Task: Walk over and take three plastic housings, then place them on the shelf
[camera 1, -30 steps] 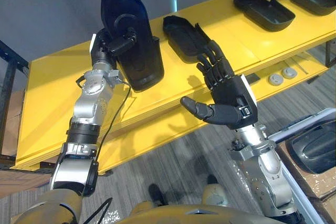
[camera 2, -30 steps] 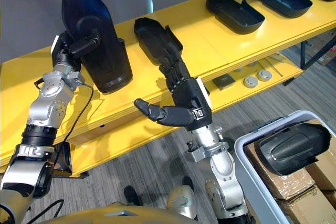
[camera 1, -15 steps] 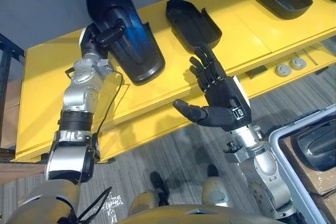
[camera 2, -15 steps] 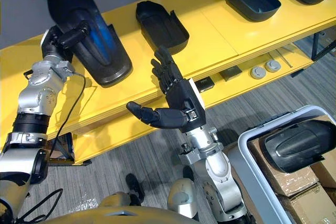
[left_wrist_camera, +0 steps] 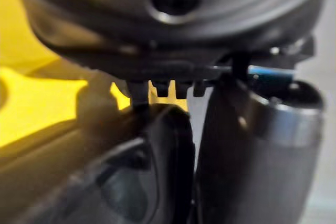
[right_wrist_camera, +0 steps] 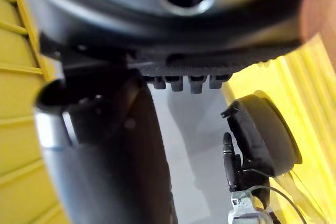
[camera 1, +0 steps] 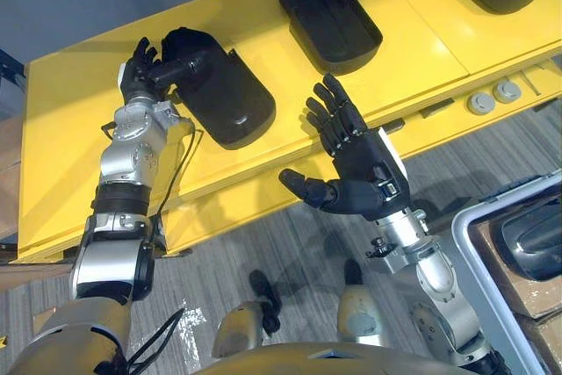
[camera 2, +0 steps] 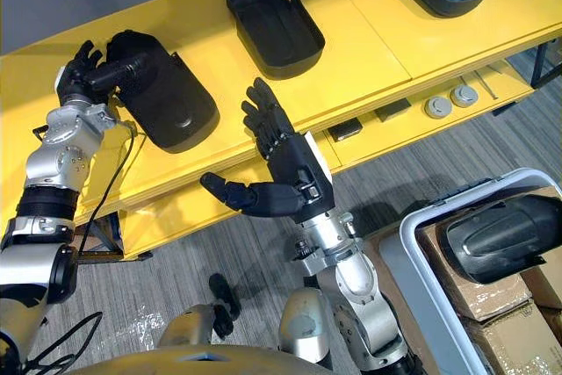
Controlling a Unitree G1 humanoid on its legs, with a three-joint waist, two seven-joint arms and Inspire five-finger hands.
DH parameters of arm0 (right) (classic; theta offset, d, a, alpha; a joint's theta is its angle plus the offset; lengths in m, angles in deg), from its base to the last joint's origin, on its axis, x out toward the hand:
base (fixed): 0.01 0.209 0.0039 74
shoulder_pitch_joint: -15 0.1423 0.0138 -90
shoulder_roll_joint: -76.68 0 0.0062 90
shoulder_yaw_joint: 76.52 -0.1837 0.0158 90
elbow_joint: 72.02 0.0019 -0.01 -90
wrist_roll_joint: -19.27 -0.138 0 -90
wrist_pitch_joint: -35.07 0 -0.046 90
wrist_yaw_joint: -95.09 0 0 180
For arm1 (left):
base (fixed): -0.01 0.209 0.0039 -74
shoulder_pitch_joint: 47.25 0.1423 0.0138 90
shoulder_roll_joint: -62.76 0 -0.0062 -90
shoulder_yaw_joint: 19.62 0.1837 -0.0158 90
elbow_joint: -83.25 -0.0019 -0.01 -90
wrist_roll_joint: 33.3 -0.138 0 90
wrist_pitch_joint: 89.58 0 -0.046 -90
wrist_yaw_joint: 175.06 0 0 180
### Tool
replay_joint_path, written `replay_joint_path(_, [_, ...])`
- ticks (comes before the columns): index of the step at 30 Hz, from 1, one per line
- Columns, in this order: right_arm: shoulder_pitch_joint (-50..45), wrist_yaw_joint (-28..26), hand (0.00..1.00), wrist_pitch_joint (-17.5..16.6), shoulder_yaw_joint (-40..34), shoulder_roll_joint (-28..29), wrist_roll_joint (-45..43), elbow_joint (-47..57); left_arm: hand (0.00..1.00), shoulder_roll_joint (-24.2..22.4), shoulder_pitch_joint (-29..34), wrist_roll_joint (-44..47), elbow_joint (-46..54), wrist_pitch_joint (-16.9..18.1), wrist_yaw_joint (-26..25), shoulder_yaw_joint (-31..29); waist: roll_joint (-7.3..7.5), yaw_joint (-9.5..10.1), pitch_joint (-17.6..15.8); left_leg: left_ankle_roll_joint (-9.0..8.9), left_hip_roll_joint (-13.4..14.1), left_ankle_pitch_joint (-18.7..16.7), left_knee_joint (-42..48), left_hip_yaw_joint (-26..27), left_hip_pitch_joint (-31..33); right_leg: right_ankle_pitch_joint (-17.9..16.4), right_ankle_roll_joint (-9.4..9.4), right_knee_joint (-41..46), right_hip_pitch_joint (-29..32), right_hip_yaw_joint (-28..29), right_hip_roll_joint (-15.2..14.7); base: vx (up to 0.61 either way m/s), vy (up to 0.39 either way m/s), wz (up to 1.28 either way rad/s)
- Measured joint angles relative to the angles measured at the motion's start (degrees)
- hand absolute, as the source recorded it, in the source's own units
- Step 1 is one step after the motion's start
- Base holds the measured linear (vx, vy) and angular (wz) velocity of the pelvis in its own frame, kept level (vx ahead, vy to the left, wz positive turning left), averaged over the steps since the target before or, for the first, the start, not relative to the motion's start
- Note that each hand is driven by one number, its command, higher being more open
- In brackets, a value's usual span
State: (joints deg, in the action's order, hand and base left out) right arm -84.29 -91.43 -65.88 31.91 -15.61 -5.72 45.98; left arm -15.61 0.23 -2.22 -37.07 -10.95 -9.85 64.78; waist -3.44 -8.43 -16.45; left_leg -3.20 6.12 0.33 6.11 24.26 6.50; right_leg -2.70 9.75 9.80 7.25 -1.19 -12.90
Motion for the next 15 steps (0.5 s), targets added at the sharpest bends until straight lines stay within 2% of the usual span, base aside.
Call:
replay_joint_path(4, [0.0, 0.1, 1.0, 0.0, 0.4, 0.0, 0.0, 0.0, 1.0, 0.0, 0.0, 0.0, 0.0, 0.0, -0.3, 0.0, 0.03, 0.03, 0.0, 0.07, 0.0, -0.1, -0.1, 0.2, 0.1, 0.0, 0.04, 0.0, 0.1, 0.0, 0.0, 0.0, 0.0, 0.0])
replay_joint_path(9, [0.0, 1.0, 1.0, 0.0, 1.4, 0.0, 0.0, 0.0, 1.0, 0.0, -1.0, -0.2, -0.8, -0.3, -3.2, 0.0, 0.03, -0.12, 0.0, 0.11, 0.1, 0.0, 0.0, 0.3, 0.2, 0.1, 0.09, 0.0, 0.3, 0.1, 0.0, 0.0, 0.0, 0.0])
replay_joint_path(15, [-0.5, 1.3, 1.0, -0.1, 3.7, 0.1, 0.0, 0.0, 1.0, 0.1, -4.7, -2.7, -2.5, 0.5, -13.6, -0.2, 0.06, -0.9, 0.0, 0.11, 0.1, 0.0, 0.0, 0.4, 0.0, 0.1, 0.09, 0.0, 0.3, 0.1, 0.1, 0.0, 0.0, 0.0])
